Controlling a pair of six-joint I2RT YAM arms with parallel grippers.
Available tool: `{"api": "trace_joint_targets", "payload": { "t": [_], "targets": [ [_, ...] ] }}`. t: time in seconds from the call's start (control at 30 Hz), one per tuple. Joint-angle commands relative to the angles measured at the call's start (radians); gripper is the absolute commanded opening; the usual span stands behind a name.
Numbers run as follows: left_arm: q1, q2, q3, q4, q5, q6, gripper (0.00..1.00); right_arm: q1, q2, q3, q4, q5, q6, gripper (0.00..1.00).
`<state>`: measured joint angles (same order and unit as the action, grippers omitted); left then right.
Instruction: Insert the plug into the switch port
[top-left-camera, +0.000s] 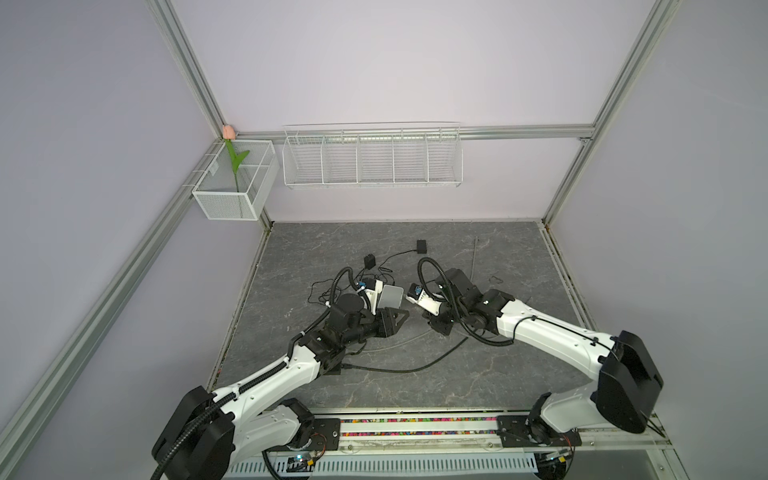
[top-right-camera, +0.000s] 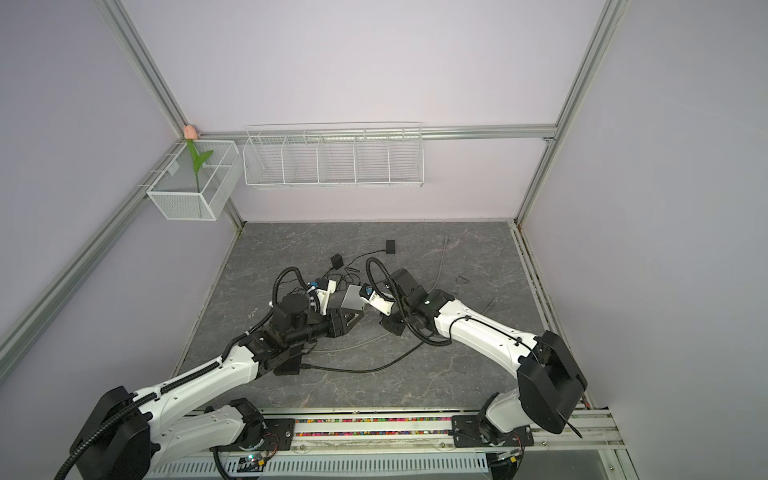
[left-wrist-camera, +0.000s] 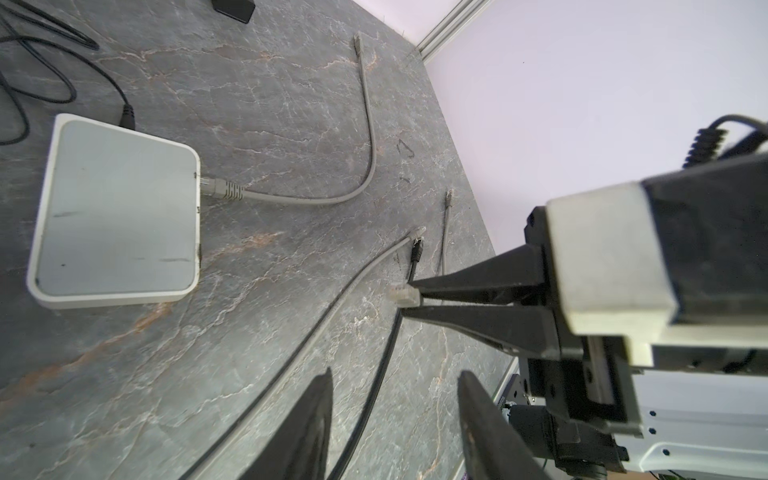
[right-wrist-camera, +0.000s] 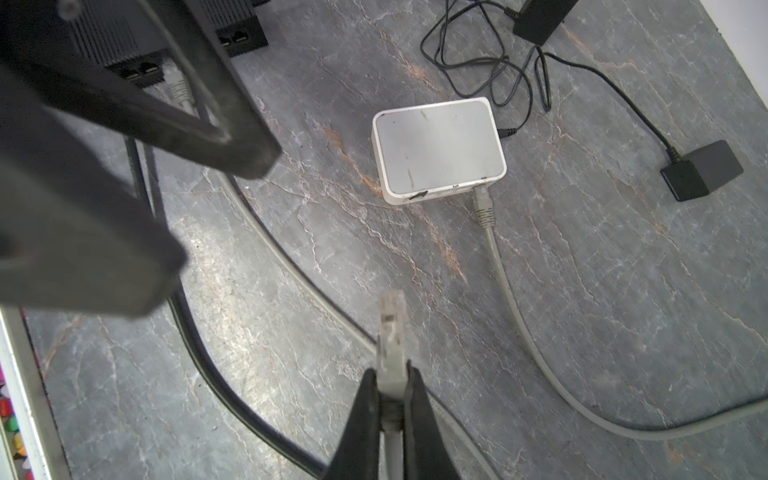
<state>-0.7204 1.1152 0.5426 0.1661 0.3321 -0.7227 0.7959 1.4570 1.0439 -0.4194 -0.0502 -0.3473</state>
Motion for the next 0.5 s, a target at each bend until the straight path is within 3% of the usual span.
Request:
{"api": "trace_joint_targets", "payload": {
  "t": [0.0,0.47],
  "targets": [
    [-0.005,0.019,0.036,0.073,0.026,-0.020,0.48,0.008,-0.025,-0.016,0.034,-0.062,0.011,0.07],
    [-0.005,0.087,0.062,0.094,0.025,-0.050,0.45,0.051,-0.078,-0.059,0.106,-0.051,0.023,0.07]
  ]
}}
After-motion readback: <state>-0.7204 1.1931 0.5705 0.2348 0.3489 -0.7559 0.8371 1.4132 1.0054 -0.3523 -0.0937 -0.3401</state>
